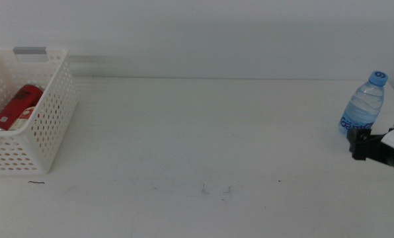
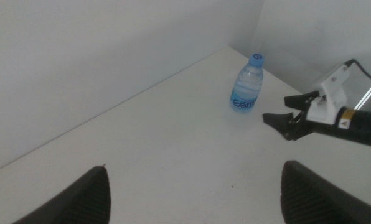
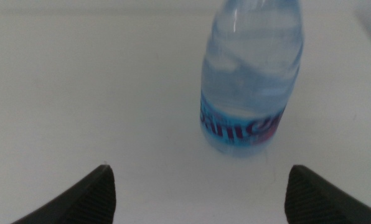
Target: Use arms to grab the bottles and put them into the dustbin to the left of the table.
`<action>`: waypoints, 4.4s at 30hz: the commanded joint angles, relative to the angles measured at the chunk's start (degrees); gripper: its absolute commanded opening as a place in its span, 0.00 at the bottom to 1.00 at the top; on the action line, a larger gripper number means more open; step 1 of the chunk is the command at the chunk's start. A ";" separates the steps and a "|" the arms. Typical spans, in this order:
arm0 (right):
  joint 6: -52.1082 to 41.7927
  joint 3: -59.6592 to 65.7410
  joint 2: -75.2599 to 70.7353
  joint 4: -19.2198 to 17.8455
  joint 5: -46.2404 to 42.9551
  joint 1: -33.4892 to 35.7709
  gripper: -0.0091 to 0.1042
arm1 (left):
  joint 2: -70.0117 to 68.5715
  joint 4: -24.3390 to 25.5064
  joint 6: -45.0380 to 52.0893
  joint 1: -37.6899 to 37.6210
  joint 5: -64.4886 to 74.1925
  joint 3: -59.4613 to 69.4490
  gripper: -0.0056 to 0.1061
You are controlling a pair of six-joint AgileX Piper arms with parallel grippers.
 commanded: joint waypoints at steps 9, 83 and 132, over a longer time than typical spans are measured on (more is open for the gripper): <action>-3.59 0.16 13.80 2.55 -20.24 -0.12 0.85 | -0.16 0.15 -0.12 -0.05 -0.63 -0.16 0.89; 10.38 -52.88 27.54 -6.29 33.82 30.26 0.84 | -0.16 0.14 -0.16 -0.05 -0.84 -0.16 0.89; 5.47 -50.20 -17.00 -3.71 64.65 30.19 0.84 | 3.26 33.95 -32.11 -20.58 -110.75 68.55 0.89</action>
